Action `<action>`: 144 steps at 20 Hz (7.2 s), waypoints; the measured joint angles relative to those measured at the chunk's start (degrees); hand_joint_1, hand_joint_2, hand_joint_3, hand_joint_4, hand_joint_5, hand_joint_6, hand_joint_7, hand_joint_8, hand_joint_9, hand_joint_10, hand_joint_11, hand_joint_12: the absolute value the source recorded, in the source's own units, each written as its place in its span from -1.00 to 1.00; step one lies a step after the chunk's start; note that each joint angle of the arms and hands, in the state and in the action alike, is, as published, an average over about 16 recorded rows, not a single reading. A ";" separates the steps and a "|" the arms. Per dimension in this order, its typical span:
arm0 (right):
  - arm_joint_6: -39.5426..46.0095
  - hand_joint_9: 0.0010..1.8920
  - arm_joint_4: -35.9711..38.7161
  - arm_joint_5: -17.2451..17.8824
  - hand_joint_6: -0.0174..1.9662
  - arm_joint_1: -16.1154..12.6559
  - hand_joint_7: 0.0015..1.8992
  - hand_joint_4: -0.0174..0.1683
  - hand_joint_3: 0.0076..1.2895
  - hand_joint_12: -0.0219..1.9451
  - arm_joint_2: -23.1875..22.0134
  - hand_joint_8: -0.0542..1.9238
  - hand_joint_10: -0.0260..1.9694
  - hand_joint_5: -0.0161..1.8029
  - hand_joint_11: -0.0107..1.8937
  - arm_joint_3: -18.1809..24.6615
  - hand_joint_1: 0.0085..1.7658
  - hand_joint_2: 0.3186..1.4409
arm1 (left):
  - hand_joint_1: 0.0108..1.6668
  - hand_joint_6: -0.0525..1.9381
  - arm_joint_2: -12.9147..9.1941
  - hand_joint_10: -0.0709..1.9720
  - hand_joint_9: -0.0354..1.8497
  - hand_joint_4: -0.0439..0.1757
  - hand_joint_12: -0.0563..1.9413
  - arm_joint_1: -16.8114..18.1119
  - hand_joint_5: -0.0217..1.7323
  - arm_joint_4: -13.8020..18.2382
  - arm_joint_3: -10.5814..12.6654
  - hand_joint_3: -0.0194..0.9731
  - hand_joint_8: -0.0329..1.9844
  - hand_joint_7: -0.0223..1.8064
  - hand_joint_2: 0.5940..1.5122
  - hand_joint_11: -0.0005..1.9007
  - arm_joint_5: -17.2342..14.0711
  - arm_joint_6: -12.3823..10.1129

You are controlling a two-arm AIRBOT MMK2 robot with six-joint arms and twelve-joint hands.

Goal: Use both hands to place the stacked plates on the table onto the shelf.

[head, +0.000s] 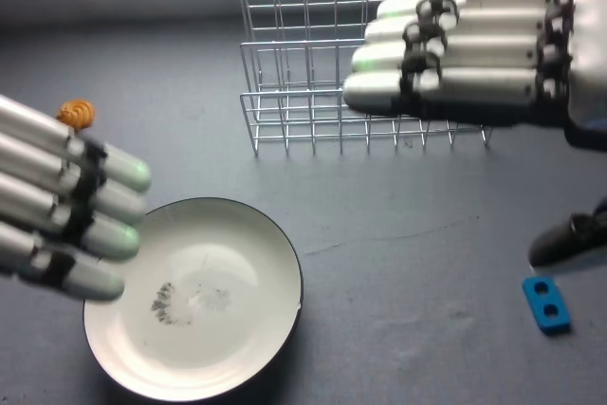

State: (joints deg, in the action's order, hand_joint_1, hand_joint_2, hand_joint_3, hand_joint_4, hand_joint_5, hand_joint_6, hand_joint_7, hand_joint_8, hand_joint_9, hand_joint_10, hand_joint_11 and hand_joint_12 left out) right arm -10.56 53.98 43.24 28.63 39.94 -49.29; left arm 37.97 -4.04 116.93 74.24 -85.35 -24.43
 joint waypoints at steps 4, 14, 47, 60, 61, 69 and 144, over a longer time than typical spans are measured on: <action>-0.11 -0.99 1.08 -0.25 -0.96 0.15 -0.98 -0.79 -0.98 -0.98 0.17 -0.93 -0.97 -0.96 -0.97 0.02 0.20 -0.13 | -0.99 -0.95 0.01 -0.92 -0.94 -0.59 -0.95 -7.64 -0.91 -4.91 0.25 -0.91 -0.95 -0.93 0.17 -0.98 3.54 5.87; -1.10 -0.99 1.69 -1.19 -0.96 0.18 -0.98 -0.79 -0.98 -0.98 0.51 -0.93 -0.97 -0.96 -0.97 0.02 0.19 -0.13 | -0.99 -0.95 0.39 -0.92 -0.94 -0.58 -0.95 -21.76 -0.91 -16.23 1.76 -0.92 -0.95 -0.94 0.17 -0.98 9.27 19.94; -2.46 -0.99 2.84 -1.56 -0.96 0.10 -0.98 -0.79 -0.98 -0.98 0.72 -0.93 -0.97 -0.96 -0.97 0.43 0.18 -0.01 | -0.99 -0.95 2.31 -0.92 -0.95 -0.58 -0.96 -41.89 -0.93 -21.59 -2.36 -0.92 -0.95 -0.96 0.18 -0.98 25.59 32.85; -2.73 -0.99 2.99 -1.58 -0.96 0.71 -0.98 -0.79 -0.98 -0.99 0.72 -0.93 -0.97 -0.96 -0.97 0.53 0.18 0.01 | -0.99 -0.95 1.33 -0.92 -0.94 -0.62 -0.96 -46.69 -0.94 -25.76 -6.98 -0.93 -0.95 -0.96 0.19 -0.98 36.90 32.25; -2.75 -0.99 3.00 -1.58 -0.96 0.77 -0.98 -0.79 -0.98 -0.99 0.72 -0.93 -0.97 -0.96 -0.97 0.54 0.18 0.01 | -1.00 -0.95 1.29 -0.92 -0.94 -0.62 -0.96 -46.95 -0.94 -25.93 -7.31 -0.93 -0.95 -0.96 0.19 -0.98 37.47 32.20; -2.98 -0.99 3.17 -1.58 -0.96 1.31 -0.98 -0.79 -0.98 -0.99 0.71 -0.93 -0.97 -0.96 -0.97 0.62 0.18 0.01 | -1.00 -0.96 1.07 -0.92 -0.94 -0.65 -0.96 -49.14 -0.96 -27.18 -9.99 -0.92 -0.95 -0.96 0.19 -0.98 41.62 31.72; -42.03 -0.04 -12.59 -17.03 -0.82 6.62 -0.11 -0.82 -0.99 -0.03 33.94 -0.83 -0.96 -0.11 -0.31 -14.08 0.21 0.19 | -1.00 -0.97 7.27 -0.92 -0.94 -0.68 -0.93 -52.12 -0.99 -55.87 -23.73 -0.92 -0.99 -0.99 0.20 -0.98 55.88 30.56</action>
State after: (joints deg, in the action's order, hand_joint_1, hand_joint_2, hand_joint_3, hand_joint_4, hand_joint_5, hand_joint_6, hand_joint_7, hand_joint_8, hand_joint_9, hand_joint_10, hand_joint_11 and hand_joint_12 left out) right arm -52.60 41.39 26.22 35.24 73.89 -63.37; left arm 45.24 -56.16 61.05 50.51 -29.46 6.13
